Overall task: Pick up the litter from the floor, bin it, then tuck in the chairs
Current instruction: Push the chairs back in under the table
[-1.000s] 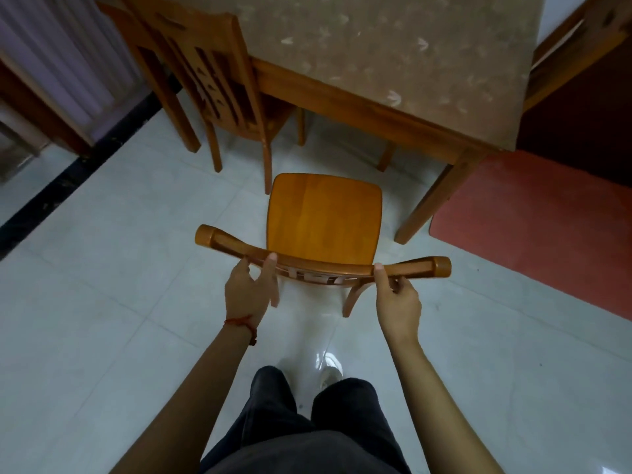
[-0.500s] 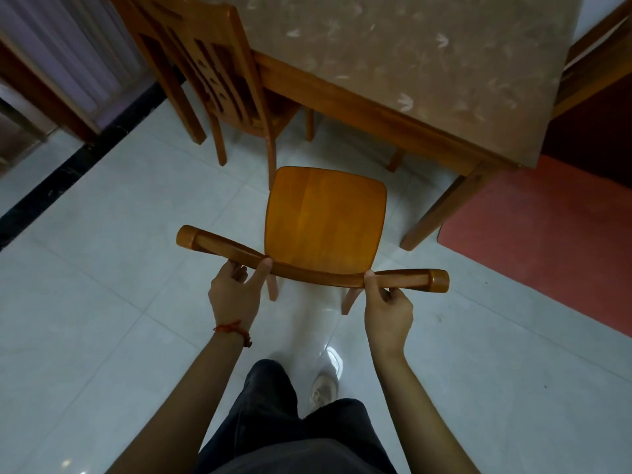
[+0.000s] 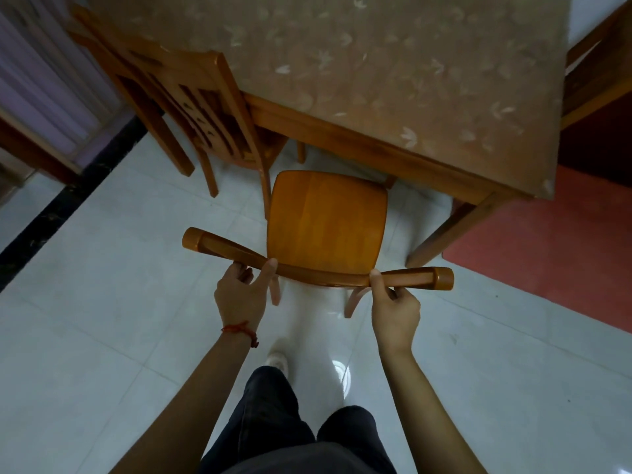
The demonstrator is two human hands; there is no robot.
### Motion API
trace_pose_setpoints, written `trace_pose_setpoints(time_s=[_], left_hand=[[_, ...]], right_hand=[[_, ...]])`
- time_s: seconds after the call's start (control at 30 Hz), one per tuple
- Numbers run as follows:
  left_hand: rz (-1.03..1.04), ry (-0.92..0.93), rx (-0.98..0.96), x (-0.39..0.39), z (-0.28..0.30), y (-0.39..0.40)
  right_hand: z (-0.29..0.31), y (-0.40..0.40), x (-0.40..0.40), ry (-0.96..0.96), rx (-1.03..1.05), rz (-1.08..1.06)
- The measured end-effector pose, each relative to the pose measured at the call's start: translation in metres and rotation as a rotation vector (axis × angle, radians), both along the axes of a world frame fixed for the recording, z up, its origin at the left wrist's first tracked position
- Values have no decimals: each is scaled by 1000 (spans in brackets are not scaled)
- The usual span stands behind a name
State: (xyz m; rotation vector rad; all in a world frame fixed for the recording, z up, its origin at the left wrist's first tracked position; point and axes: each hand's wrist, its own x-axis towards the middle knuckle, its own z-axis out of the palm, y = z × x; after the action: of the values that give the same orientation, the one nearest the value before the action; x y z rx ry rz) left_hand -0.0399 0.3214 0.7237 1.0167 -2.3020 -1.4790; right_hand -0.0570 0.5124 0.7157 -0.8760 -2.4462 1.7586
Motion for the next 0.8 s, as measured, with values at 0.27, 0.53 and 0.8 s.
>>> trace_pose_setpoints(time_s=[0.27, 0.53, 0.8], left_hand=[[-88, -6, 23, -76, 2, -47], [-112, -9, 17, -140, -3, -64], [-111, 5, 53, -204, -4, -65]], right_hand=[[1, -46, -59, 20, 16, -93], [2, -64, -113, 31, 30, -147], [5, -66, -175, 49, 36, -164]])
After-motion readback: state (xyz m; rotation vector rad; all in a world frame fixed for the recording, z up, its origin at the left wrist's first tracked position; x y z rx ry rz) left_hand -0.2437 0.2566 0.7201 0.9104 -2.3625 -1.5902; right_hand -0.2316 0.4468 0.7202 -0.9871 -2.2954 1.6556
